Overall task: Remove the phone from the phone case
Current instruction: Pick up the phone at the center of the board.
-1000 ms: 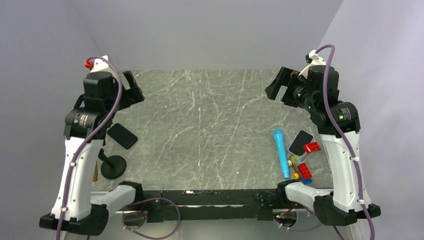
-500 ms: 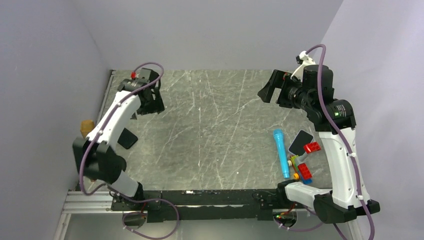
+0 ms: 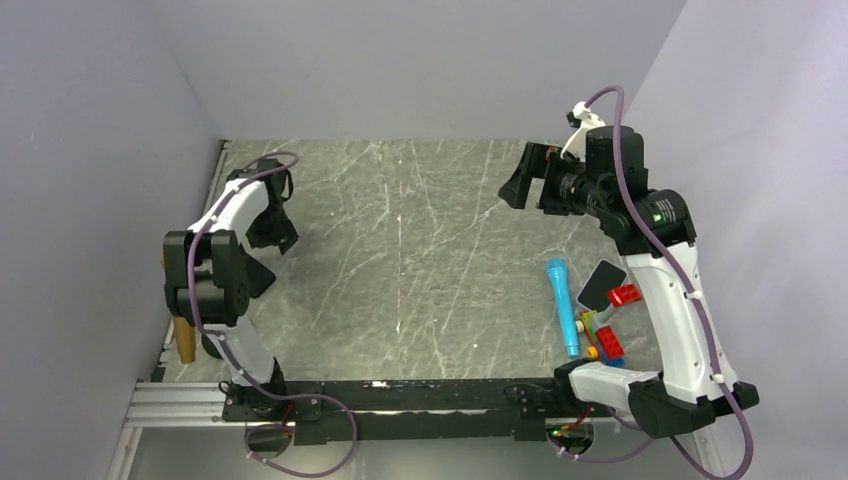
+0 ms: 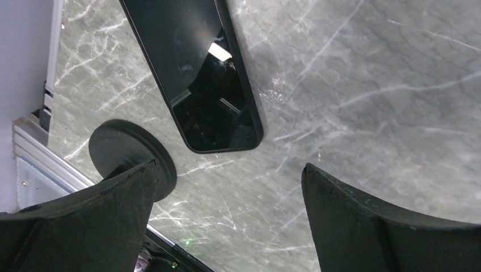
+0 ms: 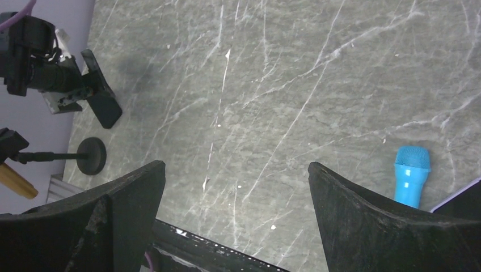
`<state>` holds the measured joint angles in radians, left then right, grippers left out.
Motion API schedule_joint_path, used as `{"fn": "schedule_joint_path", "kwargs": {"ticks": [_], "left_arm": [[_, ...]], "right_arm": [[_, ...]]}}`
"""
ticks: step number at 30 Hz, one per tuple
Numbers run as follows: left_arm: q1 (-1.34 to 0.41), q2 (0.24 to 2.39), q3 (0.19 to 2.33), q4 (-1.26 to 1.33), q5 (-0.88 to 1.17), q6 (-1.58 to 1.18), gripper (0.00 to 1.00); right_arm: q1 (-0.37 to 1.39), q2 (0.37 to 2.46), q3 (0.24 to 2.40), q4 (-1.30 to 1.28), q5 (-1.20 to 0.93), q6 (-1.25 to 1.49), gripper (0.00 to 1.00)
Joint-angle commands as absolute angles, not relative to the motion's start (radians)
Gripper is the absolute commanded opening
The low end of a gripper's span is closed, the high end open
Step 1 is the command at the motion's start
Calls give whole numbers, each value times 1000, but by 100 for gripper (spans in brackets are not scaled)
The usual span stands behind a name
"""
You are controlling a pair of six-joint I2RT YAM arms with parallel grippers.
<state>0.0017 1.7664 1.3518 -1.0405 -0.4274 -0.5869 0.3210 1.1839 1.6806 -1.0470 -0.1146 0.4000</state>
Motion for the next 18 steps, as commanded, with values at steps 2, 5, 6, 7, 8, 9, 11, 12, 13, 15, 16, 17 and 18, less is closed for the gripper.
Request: {"fn": "schedule_joint_path", "kwargs": {"ticks": [2, 5, 6, 7, 8, 9, 11, 12, 13, 15, 16, 17, 18], "left_arm": [[-3, 1834, 1407, -1060, -565, -589, 95], [34, 1863, 1411, -1098, -655, -608, 70], [41, 1872, 1408, -1103, -685, -611, 59], [48, 1881, 1405, -1107, -703, -611, 51], [53, 1892, 1406, -1115, -721, -614, 45], [61, 1900, 1404, -1125, -739, -624, 42], [81, 1911, 1396, -1127, -753, -621, 35], [90, 1912, 1387, -1119, -757, -615, 30], [98, 1909, 1378, -1110, -763, -607, 26], [121, 1912, 1358, -1086, -757, -587, 17], [136, 1917, 1354, -1083, -751, -585, 11], [149, 1922, 1350, -1078, -741, -582, 4], [163, 1928, 1343, -1072, -728, -576, 0]], "right_arm": [[331, 1212, 1702, -1011, -164, 400, 100], [334, 1218, 1704, -1015, -169, 404, 100], [333, 1219, 1705, -1018, -168, 403, 100], [333, 1220, 1705, -1020, -167, 402, 100], [334, 1218, 1701, -1021, -166, 402, 100], [334, 1218, 1698, -1024, -167, 402, 100], [336, 1218, 1690, -1027, -172, 403, 100], [337, 1218, 1690, -1031, -173, 404, 100], [340, 1217, 1689, -1033, -172, 402, 100], [344, 1217, 1689, -1037, -167, 399, 100], [346, 1217, 1687, -1039, -163, 399, 100], [348, 1220, 1687, -1040, -162, 397, 100], [350, 1221, 1687, -1040, -161, 399, 100]]}}
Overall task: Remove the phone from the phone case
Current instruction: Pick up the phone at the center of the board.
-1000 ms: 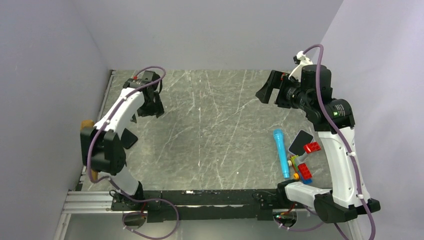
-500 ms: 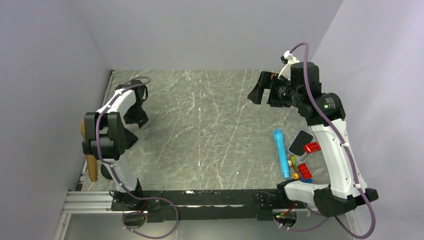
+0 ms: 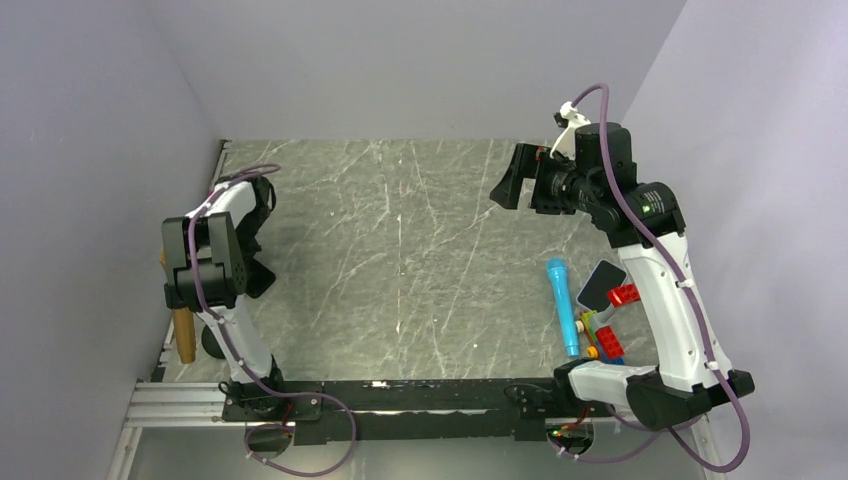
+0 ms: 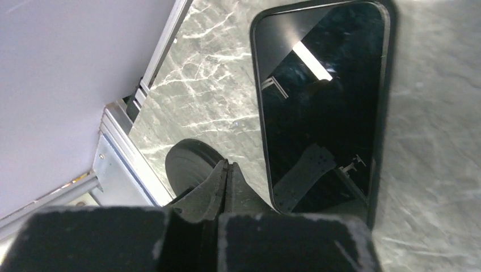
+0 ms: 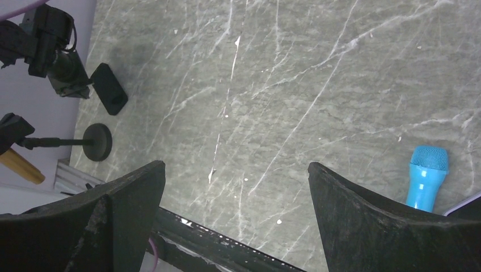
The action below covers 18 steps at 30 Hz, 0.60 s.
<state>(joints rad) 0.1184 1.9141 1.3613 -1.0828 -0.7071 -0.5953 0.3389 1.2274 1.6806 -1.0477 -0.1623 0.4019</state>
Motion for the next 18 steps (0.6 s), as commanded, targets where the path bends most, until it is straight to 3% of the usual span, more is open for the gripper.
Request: {"fn": "schedule_joint_path", "kwargs": {"ticks": [1, 15, 18], "left_arm": [[177, 1935, 1340, -1069, -719, -572, 0], [276, 2004, 1359, -1015, -563, -476, 0], [276, 2022, 1401, -1005, -473, -438, 8]], "right_arm": [[350, 1223, 1687, -1040, -161, 398, 100], [352, 1225, 1671, -1031, -131, 391, 100], [351, 1224, 1672, -1030, -131, 393, 100]]}}
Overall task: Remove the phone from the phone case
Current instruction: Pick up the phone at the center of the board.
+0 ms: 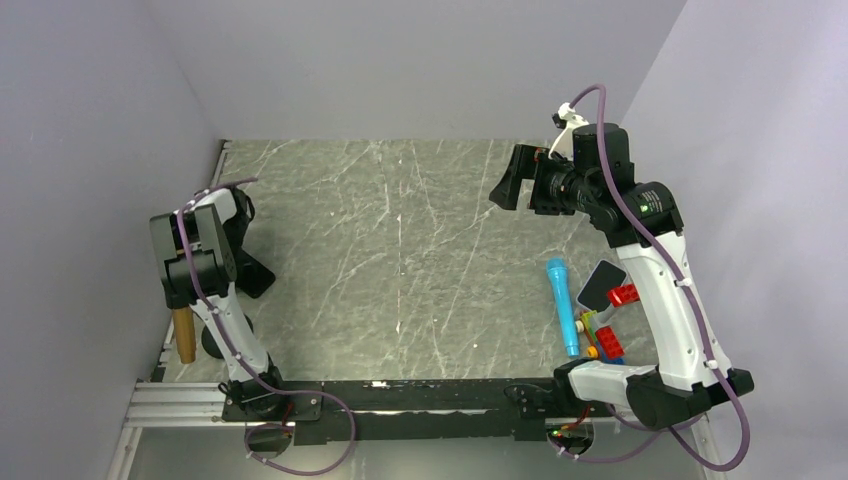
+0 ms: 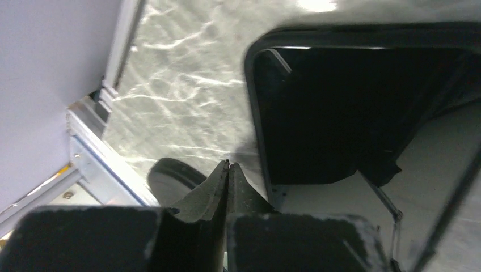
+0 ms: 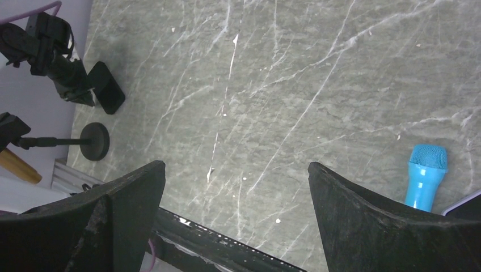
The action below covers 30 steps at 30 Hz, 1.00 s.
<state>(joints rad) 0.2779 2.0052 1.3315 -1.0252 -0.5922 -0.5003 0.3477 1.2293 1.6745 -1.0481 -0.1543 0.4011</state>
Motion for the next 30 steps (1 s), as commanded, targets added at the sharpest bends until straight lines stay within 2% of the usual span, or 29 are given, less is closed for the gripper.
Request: {"fn": "schedule_joint_path", "kwargs": {"ticks": [1, 6, 11, 15, 19, 20, 26, 30], "left_arm": [[276, 2039, 1424, -1012, -440, -429, 12], [274, 2098, 1551, -1030, -250, -385, 28], [246, 2104, 1601, -993, -90, -395, 58], [220, 2081, 1621, -979, -36, -411, 65], [206, 2004, 1585, -931, -20, -392, 96], [206, 1990, 1580, -923, -15, -380, 99], [181, 1961, 1605, -900, 40, -282, 99], [152, 1970, 1638, -863, 176, -154, 99]], "right_arm": [[351, 1224, 1676, -1029, -131, 394, 100], [350, 1218, 1676, -1022, -117, 391, 100], [351, 1204, 1666, -1022, -100, 390, 100], [351, 1194, 1662, -1022, -91, 388, 100], [351, 1187, 1663, -1023, -78, 385, 100], [351, 1186, 1662, -1022, -75, 384, 100], [349, 1184, 1656, -1020, -73, 381, 100], [351, 1189, 1655, -1020, -83, 382, 100]]}}
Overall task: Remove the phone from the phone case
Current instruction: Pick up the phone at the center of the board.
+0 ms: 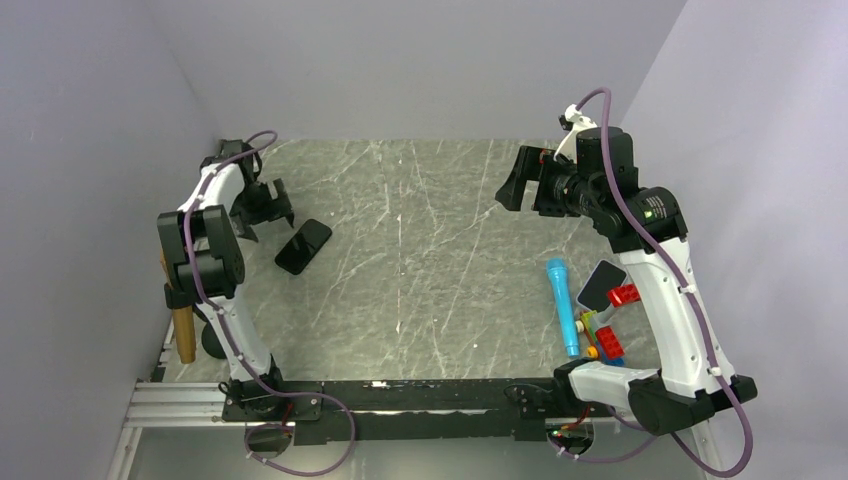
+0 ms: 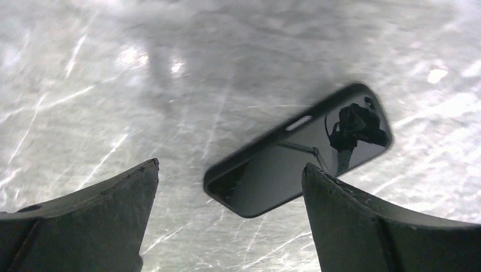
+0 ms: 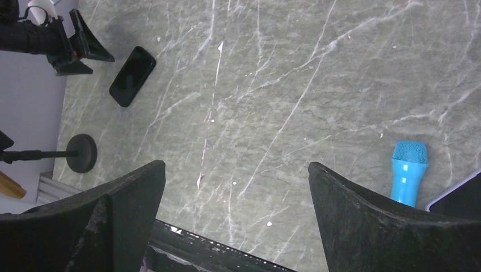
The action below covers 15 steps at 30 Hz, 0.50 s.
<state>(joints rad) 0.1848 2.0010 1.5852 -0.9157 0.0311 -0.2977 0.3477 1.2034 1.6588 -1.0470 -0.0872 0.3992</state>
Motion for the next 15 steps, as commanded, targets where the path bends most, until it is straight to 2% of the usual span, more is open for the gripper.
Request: {"fn": "schedule_joint_path", "kwargs": {"ticks": [1, 11, 15], "left_arm": [[142, 1980, 1649, -867, 188, -126, 99], [123, 2070, 1660, -881, 350, -12, 100], [91, 2063, 1611, -878, 355, 26, 99]], "right_arm": [[351, 1190, 1655, -1021, -84, 381, 100], [351, 1196, 1667, -1036, -98, 372, 100], [351, 1196, 1668, -1036, -100, 376, 100]]}}
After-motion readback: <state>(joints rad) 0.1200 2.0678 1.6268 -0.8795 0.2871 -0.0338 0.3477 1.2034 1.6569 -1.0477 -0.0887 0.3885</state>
